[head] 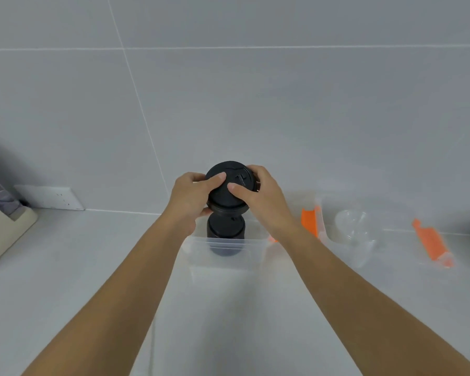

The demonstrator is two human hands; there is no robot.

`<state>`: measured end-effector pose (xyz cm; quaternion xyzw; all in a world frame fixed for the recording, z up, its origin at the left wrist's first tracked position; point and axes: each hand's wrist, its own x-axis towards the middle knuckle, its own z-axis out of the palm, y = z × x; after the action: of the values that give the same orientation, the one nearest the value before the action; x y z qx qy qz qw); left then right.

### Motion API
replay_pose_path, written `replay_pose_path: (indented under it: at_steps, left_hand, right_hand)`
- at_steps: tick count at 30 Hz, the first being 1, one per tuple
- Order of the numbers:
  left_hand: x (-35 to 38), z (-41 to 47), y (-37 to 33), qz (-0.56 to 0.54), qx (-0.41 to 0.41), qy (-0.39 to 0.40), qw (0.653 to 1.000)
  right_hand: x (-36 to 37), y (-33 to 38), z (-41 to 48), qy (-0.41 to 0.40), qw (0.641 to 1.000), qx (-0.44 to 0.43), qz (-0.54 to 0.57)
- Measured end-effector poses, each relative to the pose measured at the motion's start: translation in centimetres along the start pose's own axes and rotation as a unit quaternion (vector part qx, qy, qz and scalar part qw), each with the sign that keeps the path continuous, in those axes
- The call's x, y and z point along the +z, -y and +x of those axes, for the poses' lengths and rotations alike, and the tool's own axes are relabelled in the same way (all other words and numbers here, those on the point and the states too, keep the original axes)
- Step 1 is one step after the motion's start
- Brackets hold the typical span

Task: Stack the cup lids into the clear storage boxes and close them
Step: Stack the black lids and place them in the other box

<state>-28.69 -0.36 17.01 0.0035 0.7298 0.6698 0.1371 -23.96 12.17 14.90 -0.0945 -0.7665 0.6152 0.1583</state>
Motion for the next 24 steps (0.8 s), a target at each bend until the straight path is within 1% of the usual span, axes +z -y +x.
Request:
replay_pose_path:
  at_steps: [5, 9, 14, 17, 24]
  left_hand:
    - [-0.1, 2.7, 1.5, 0.042, -0.035, 0.013, 0.998]
    - [0.1, 4.0, 3.0, 0.062, -0.082, 0.034, 0.994]
    - [0.3, 5.2, 4.3, 0.082, -0.136, 0.038, 0.987]
    - [0.4, 5.7, 4.7, 0.087, -0.162, 0.053, 0.981]
    - [0.6, 6.6, 5.6, 0.100, -0.175, 0.072, 0.977]
  right_hand:
    - [1.5, -2.0, 1.6, 0.008, 0.998, 0.054, -0.030]
    - [2.3, -3.7, 2.4, 0.035, 0.992, 0.116, -0.046]
    - [2.8, -5.2, 3.6, 0.065, 0.978, 0.184, -0.069]
    - [3.0, -5.9, 4.2, 0.078, 0.971, 0.212, -0.075]
    - [3.1, -6.9, 4.8, 0.092, 0.963, 0.245, -0.066]
